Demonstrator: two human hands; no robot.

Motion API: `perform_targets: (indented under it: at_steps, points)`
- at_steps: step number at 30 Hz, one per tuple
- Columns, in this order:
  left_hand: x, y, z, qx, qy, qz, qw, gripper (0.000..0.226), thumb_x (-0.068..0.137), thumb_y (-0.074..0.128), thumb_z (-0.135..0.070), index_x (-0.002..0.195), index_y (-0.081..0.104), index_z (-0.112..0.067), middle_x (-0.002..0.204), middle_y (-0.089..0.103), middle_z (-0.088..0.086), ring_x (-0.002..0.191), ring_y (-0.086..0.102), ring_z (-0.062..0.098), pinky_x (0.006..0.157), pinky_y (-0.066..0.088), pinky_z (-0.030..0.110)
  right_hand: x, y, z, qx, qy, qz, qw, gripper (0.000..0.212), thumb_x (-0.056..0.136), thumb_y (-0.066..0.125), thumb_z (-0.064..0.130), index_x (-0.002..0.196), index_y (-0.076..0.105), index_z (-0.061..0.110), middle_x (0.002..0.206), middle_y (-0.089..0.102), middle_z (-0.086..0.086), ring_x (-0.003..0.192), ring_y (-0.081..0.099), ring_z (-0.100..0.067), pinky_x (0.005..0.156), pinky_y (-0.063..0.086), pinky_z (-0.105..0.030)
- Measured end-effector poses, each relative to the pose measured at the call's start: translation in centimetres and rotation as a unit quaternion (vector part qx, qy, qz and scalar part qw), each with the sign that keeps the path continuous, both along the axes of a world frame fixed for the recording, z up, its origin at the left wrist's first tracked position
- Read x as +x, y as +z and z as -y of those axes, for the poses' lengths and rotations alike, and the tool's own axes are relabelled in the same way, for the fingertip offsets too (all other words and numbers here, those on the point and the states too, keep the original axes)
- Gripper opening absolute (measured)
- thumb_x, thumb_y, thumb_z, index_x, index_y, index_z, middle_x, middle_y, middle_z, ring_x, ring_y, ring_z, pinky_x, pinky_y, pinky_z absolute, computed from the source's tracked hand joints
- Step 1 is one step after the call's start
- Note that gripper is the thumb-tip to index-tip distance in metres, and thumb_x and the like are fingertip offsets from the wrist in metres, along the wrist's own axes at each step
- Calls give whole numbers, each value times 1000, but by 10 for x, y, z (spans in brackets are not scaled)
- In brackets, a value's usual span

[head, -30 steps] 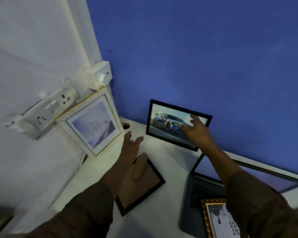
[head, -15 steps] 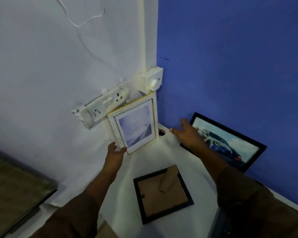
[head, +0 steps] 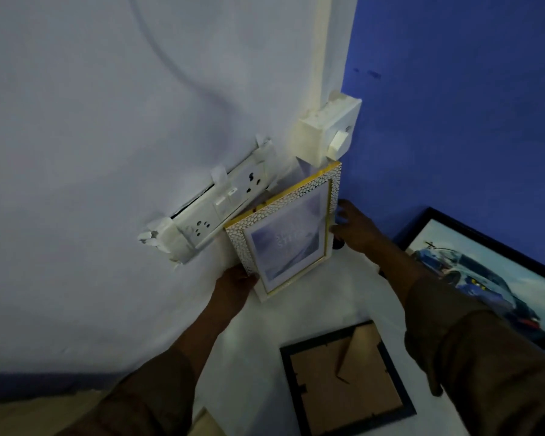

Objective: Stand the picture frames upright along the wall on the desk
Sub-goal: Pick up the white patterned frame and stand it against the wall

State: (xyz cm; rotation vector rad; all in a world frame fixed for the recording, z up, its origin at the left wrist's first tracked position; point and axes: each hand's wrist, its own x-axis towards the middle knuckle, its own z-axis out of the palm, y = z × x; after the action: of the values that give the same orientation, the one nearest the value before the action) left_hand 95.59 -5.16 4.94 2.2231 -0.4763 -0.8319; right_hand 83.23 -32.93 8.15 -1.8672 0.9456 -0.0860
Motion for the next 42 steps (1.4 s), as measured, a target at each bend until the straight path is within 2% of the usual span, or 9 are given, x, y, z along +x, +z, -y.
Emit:
perform_targets:
  at_steps: [4, 7, 12, 15, 20, 25, 31, 35, 42]
  points:
    - [4, 0, 3, 10, -3, 13, 1000, 29, 97, 64, -27, 106, 70, 1, 99, 73, 14, 90, 66, 26, 82, 53, 33, 8, -7, 0, 16, 30, 14, 999, 50, 98, 64, 13, 145, 46, 12, 144, 54, -10, 131, 52, -27, 92, 49, -39]
    - [0, -6, -5, -24, -3, 15, 1000, 29, 93, 68, -33, 104, 75, -7, 101, 79, 10, 94, 75, 25, 90, 60, 43, -3, -7, 2, -3, 32, 29, 999, 41, 101, 59, 17, 141, 51, 11, 141, 58, -9, 128, 55, -25, 103, 50, -43]
    - [-17, 8, -16, -70, -15, 27, 997, 19, 96, 69, -29, 110, 75, -19, 105, 74, -5, 99, 69, 13, 87, 54, 29, -35, 7, -3, -53, 67, 23, 996, 41, 101, 60, 21, 142, 54, 16, 129, 58, 5, 115, 53, -11, 90, 39, -22]
    - [-30, 22, -20, -125, 6, 10, 992, 9, 97, 67, -31, 104, 73, -29, 103, 77, -3, 96, 72, 16, 88, 58, 37, -58, 22, -11, -84, 51, 33, 995, 35, 99, 63, 25, 134, 60, 21, 129, 64, 6, 114, 59, -14, 93, 45, -28]
    - [-72, 61, -24, -245, 67, -21, 967, 18, 98, 65, -22, 114, 73, -18, 109, 77, -5, 100, 74, 13, 89, 58, 32, -108, 67, -30, -124, 40, 67, 989, 27, 97, 65, 25, 120, 65, 9, 109, 71, -14, 103, 67, -31, 90, 53, -38]
    - [-132, 101, -34, -303, 97, -15, 948, 26, 99, 64, -24, 121, 71, -12, 115, 76, 3, 108, 71, 21, 96, 55, 37, -182, 121, -61, -130, 28, 105, 986, 26, 98, 62, 35, 119, 69, 20, 113, 75, -5, 106, 70, -24, 98, 55, -52]
    - [-215, 139, -43, -334, 58, -12, 941, 31, 101, 59, -30, 126, 67, -12, 117, 74, 2, 102, 70, 15, 87, 53, 27, -289, 169, -99, -165, -8, 123, 979, 27, 100, 61, 31, 120, 70, 16, 108, 76, -7, 97, 72, -25, 87, 58, -43]
    - [-279, 155, -37, -345, -7, -22, 938, 24, 103, 57, -29, 122, 68, -19, 110, 74, -8, 89, 68, -9, 75, 50, 12, -371, 191, -112, -193, -50, 93, 976, 17, 100, 62, 30, 103, 69, 15, 82, 70, 1, 72, 63, -12, 70, 52, -31]
    - [-353, 177, 8, -327, -118, -72, 935, 20, 100, 60, -35, 113, 70, -24, 110, 76, -3, 100, 73, 16, 95, 56, 38, -490, 216, -123, -216, -161, 64, 961, 23, 100, 61, 30, 105, 70, 10, 90, 73, -15, 85, 69, -32, 84, 57, -50]
